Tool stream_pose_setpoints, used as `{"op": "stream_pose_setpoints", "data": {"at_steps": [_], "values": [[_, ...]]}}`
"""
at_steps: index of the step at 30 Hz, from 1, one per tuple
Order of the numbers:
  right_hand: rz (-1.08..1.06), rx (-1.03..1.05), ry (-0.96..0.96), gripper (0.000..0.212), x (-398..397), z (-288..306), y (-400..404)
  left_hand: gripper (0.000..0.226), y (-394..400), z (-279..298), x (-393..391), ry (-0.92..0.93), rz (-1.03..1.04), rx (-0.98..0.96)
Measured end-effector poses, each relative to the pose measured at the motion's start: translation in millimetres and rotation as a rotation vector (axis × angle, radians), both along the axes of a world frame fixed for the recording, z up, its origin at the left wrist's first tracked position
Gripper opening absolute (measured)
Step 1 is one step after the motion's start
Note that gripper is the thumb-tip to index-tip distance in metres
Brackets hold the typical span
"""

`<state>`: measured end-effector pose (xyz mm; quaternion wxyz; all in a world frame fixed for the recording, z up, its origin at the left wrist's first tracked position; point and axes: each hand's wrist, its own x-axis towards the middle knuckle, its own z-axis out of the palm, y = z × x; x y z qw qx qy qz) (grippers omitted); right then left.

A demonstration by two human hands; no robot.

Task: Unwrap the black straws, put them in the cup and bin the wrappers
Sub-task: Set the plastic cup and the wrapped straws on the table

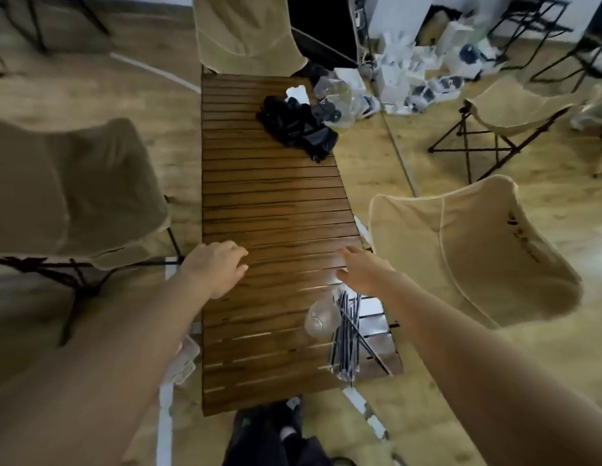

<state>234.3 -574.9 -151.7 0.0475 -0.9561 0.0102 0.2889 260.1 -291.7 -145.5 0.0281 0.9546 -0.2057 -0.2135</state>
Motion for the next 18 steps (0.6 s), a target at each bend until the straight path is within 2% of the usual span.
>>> {"op": "stream_pose_setpoints", "data": {"at_steps": [8, 11, 18], "values": [[-0.115, 0.166, -0.039, 0.061, 30, -104, 28, 0.044, 13, -88, 19, 0.120, 0.266, -0.275], [-0.180, 0.172, -0.128, 0.059, 18, -148, 18, 0.041, 8, -128, 17, 0.058, 0.272, -0.380], [-0.327, 0.123, -0.217, 0.063, -26, -235, -16, 0.037, 3, -238, 3, -0.079, 0.315, -0.432]]}}
